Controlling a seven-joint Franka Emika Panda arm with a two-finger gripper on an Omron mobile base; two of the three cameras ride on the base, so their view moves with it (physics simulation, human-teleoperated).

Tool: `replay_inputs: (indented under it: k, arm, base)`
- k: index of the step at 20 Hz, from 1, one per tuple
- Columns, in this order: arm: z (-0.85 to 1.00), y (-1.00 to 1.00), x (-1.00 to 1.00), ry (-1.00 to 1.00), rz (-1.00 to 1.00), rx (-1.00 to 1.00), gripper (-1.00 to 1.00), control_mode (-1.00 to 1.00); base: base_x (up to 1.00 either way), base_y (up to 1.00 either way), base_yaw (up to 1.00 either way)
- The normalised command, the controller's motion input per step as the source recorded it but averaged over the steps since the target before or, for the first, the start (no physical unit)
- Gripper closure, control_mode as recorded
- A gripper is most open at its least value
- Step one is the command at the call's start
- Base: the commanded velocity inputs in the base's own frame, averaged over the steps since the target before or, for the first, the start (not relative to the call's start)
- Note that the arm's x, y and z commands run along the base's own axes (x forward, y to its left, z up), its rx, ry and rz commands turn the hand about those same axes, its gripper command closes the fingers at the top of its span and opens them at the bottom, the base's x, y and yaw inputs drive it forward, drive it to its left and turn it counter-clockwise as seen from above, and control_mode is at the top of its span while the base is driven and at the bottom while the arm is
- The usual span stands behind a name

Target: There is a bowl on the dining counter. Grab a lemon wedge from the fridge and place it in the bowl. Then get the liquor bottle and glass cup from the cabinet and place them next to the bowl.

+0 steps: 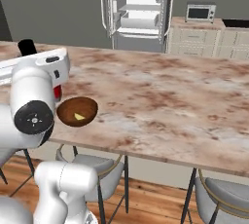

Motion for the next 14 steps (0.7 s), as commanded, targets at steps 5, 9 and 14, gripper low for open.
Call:
replay_inputs:
  k: [5,9,14]
  arm:
    - [-0.41,-0.17,0.68,0.00,0.12,0.00,1.00,-1.00]
    - [-0.78,-0.28,0.40,0.07,0.25,-0.01,1.00,-1.00]
    - [-0.93,-0.21,0.22,0.18,0.23,-0.08,1.00,-1.00]
  base:
    - [0.00,0.00,0.00]
    - [0.00,0.00,0.00]
    - [0.00,0.00,0.00]
